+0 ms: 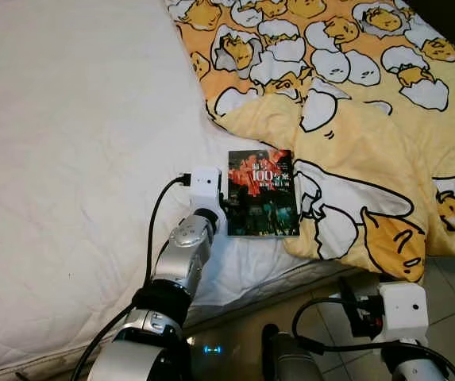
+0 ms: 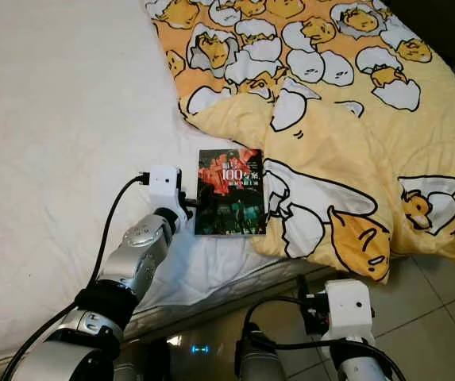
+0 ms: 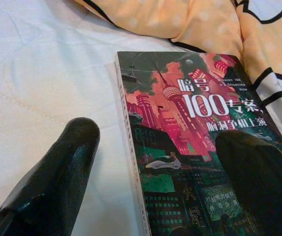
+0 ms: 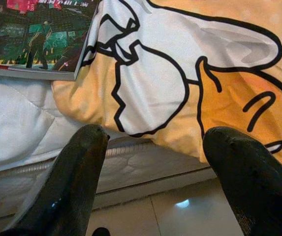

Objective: Clean up the room

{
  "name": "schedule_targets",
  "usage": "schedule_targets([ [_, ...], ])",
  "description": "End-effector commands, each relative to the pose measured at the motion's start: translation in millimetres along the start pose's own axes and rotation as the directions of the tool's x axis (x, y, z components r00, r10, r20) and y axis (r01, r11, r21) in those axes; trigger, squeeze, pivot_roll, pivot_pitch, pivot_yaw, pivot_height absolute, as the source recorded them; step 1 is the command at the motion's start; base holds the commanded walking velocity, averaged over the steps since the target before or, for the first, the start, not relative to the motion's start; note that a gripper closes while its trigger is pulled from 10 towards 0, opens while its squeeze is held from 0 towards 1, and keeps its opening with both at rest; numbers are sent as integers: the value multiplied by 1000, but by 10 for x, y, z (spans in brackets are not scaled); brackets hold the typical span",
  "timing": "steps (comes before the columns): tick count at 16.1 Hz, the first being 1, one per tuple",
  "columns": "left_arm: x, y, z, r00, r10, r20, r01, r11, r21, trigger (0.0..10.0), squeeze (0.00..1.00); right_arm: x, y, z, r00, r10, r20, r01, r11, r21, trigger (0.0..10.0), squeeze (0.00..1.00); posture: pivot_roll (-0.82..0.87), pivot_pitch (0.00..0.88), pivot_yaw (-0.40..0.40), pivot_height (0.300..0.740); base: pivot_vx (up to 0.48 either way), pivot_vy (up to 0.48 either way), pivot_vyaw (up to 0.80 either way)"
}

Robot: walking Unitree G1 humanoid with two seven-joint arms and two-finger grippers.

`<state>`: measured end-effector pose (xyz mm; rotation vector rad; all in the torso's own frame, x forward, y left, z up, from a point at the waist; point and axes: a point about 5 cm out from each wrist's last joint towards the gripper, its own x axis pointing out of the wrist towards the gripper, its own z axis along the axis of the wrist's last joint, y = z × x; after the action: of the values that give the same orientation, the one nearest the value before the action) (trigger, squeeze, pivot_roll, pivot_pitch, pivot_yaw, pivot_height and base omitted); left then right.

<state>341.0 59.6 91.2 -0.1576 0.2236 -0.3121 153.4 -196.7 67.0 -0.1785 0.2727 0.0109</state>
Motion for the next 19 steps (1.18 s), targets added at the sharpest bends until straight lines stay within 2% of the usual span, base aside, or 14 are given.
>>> schedule_targets([
  [1,-4,-28,-51,1000,-2,-22,2,1000,-8,10000,0,-24,-23,-52,1000,0,-22,1,1000,4,10000,0,-313,205,-30,740,0,0,0],
  [13,-4,-28,-51,1000,-2,-22,2,1000,-8,10000,0,-24,-23,-52,1000,0,-22,1,1000,4,10000,0,-313,205,-30,740,0,0,0],
  [15,-203,2,-680,981,30,-190,-23,999,39,10000,0,-28,-16,-69,999,10,-31,-10,1000,11,10000,0,-318,216,-45,740,0,0,0],
  [19,-243,-36,-708,988,31,-154,-14,994,111,10000,0,-17,-12,-72,999,12,-30,-12,1000,14,10000,0,-315,213,-48,740,0,0,0],
])
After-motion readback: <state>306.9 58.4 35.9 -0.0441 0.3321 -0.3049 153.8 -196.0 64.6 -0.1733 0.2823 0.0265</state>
